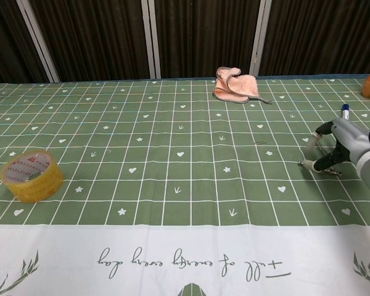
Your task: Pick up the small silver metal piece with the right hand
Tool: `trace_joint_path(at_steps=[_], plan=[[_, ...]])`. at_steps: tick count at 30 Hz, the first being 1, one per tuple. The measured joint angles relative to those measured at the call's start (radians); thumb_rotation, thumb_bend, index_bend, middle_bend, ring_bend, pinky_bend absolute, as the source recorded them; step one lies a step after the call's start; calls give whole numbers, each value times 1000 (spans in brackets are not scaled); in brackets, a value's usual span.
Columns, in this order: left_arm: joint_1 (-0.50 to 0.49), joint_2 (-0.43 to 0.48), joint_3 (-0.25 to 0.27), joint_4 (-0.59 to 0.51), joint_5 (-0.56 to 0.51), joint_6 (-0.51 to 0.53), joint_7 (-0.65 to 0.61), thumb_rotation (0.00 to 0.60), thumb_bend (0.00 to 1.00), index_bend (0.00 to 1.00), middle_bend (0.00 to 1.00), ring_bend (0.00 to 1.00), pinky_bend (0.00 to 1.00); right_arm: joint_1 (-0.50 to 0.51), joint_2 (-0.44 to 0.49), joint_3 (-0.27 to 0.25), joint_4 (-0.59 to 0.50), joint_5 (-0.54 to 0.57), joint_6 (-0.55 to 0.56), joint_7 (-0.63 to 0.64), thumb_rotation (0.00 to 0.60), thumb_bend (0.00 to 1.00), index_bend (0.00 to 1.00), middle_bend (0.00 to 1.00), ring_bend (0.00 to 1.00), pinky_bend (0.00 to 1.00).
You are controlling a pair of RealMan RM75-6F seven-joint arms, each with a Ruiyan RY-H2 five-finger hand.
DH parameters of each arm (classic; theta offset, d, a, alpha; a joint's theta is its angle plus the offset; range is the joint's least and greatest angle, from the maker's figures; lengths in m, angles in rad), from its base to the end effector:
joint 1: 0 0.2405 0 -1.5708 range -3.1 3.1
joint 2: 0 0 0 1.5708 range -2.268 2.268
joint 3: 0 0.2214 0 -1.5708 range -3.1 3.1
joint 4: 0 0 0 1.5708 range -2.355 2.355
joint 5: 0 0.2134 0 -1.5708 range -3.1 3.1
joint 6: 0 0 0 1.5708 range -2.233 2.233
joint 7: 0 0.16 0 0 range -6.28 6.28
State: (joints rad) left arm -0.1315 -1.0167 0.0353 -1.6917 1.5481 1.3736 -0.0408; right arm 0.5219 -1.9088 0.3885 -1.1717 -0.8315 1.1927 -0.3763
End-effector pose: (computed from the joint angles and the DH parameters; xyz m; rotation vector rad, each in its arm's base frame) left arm -0.2751 0.1858 0.1318 -1.5473 -1.0140 -0.8401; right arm -0.2079 -0.3296 -0.0446 1.1194 -1.3024 0.8328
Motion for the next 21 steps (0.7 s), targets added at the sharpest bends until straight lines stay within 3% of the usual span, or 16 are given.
trace_joint_path(at_steps=[21], plan=[[-1,2,-1,-1,-4,-2,-6,600,115,0,0,0,0,17,-23,17,40,31,-25,-14,600,212,475,121,0,0]])
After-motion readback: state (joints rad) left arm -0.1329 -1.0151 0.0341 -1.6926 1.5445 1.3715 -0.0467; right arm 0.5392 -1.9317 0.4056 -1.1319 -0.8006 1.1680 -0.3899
